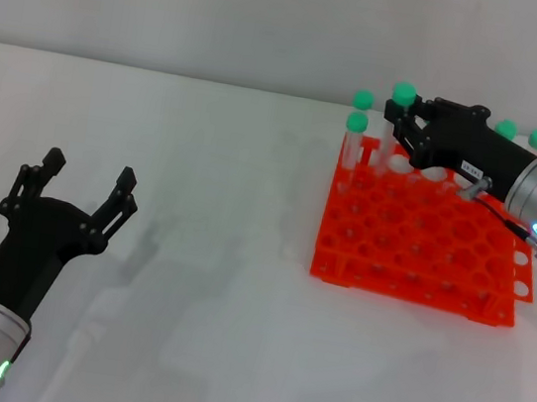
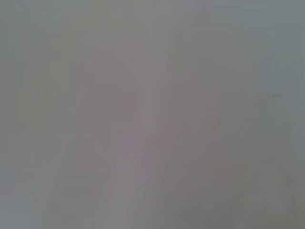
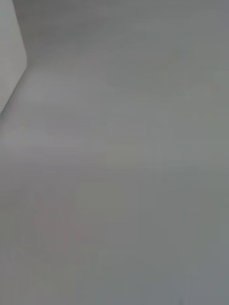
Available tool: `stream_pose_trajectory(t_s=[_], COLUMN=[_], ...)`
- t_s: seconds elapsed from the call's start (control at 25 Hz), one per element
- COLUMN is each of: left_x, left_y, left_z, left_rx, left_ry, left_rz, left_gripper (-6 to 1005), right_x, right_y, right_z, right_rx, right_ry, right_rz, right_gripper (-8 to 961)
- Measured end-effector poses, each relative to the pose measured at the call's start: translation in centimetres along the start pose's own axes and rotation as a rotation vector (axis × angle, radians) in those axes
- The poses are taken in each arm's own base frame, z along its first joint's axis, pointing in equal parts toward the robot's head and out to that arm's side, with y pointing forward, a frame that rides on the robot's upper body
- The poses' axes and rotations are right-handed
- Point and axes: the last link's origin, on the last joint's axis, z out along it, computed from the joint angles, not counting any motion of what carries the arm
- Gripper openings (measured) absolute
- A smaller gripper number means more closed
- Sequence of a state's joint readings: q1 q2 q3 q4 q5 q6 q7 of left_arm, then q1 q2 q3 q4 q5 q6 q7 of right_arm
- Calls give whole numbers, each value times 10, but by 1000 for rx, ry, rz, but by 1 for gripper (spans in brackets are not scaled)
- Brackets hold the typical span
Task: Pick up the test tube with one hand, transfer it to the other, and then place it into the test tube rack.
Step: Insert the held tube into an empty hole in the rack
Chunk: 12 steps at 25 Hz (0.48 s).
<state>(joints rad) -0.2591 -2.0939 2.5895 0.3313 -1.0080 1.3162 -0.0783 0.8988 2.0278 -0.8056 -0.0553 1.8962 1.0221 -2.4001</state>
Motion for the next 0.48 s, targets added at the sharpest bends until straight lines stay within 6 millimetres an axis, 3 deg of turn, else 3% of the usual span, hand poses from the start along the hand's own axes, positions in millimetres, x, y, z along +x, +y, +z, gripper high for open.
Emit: stream_pose_trajectory(t_s=[0.48], left_x=[0], left_y=[0], left_z=[1], left_rx=[0], left_ry=[1], left_rz=[0], left_gripper=[894], right_x=[7], right_y=[1], right_z=[0], right_rx=[6], right_ry=[36], right_rz=[-11], right_gripper=[284])
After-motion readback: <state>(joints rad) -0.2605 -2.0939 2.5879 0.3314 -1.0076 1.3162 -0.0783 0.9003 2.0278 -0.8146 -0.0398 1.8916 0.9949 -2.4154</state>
